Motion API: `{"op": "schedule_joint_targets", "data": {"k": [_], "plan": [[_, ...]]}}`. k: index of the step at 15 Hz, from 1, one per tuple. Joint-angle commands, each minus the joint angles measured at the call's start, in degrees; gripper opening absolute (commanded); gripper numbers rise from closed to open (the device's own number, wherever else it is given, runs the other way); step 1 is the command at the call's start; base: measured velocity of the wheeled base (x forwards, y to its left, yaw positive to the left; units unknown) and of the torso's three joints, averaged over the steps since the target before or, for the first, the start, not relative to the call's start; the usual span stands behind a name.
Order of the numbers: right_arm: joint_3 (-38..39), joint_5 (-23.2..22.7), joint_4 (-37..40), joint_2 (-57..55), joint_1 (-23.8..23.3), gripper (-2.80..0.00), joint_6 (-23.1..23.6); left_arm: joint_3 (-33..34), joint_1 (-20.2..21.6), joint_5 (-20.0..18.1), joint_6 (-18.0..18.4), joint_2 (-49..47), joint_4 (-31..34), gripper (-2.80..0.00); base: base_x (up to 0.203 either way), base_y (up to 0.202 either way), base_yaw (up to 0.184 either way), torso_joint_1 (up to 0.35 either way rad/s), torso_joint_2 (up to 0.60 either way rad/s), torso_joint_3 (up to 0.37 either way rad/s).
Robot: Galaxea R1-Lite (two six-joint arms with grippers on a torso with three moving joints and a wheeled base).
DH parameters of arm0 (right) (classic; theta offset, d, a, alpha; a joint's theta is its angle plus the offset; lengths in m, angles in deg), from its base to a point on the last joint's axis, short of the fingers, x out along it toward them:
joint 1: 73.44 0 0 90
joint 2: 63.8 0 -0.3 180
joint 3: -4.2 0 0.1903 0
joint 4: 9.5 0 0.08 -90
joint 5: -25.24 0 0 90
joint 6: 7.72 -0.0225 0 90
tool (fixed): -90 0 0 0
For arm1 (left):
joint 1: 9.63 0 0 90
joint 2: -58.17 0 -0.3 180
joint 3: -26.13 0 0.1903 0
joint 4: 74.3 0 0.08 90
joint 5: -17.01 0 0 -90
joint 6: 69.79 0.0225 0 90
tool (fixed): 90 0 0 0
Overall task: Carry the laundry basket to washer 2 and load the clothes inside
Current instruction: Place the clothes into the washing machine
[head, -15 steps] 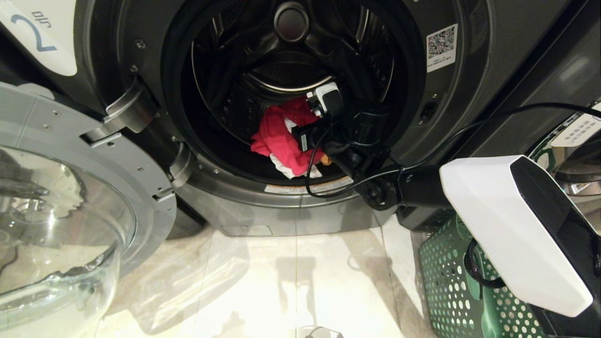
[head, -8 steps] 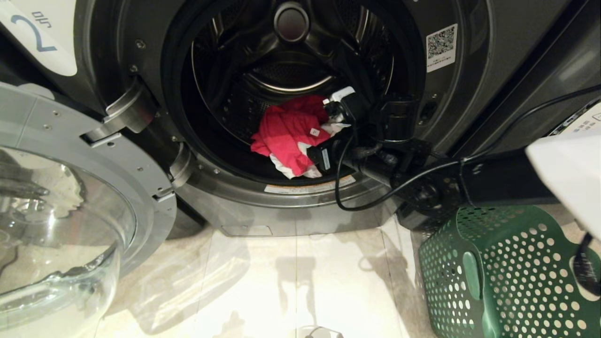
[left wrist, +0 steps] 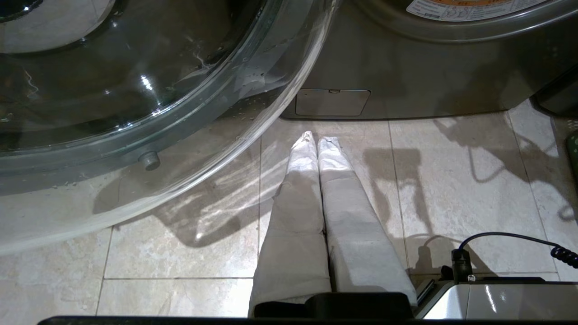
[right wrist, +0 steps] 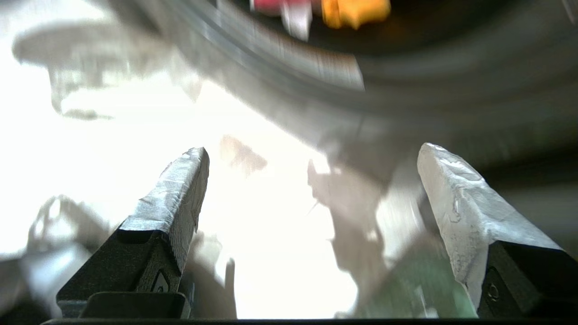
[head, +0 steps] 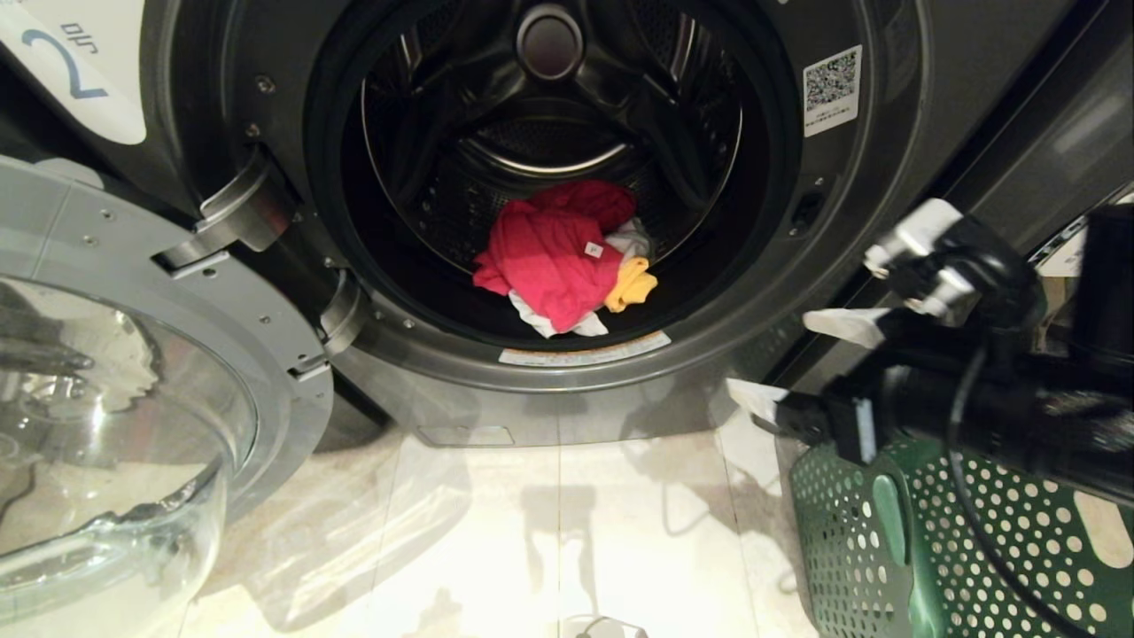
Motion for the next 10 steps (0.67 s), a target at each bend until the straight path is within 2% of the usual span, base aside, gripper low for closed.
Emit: {"op": "schedule_joint_targets", "data": {"k": [1,3,4,7,8,10], "plan": [[3.1,1.2,19.7,18.4,0.2,0.0,0.0,0.0,0.0,0.0,0.0,0.0,0.0,-2.8,0.0,0.0,0.0,0.0,0.0,0.0],[3.2,2.1,37.9,26.1,0.1,0.0,-0.4,0.0,0.0,0.0,0.0,0.0,0.0,-2.8,0.0,0.0,0.0,0.0,0.0,0.0],[3.7,2.4,42.8,28.1,0.1,0.0,-1.3,0.0,0.0,0.0,0.0,0.0,0.0,-2.8,0.0,0.0,0.0,0.0,0.0,0.0],[6.8,2.2,43.3,27.5,-0.1,0.0,-2.8,0.0,0.0,0.0,0.0,0.0,0.0,-2.8,0.0,0.0,0.0,0.0,0.0,0.0],[6.9,2.9,43.2,27.6,-1.1,0.0,-5.5,0.0,0.0,0.0,0.0,0.0,0.0,-2.8,0.0,0.0,0.0,0.0,0.0,0.0],[8.4,7.4,43.4,28.6,-3.4,0.0,-9.0,0.0,0.0,0.0,0.0,0.0,0.0,-2.8,0.0,0.0,0.0,0.0,0.0,0.0]]}}
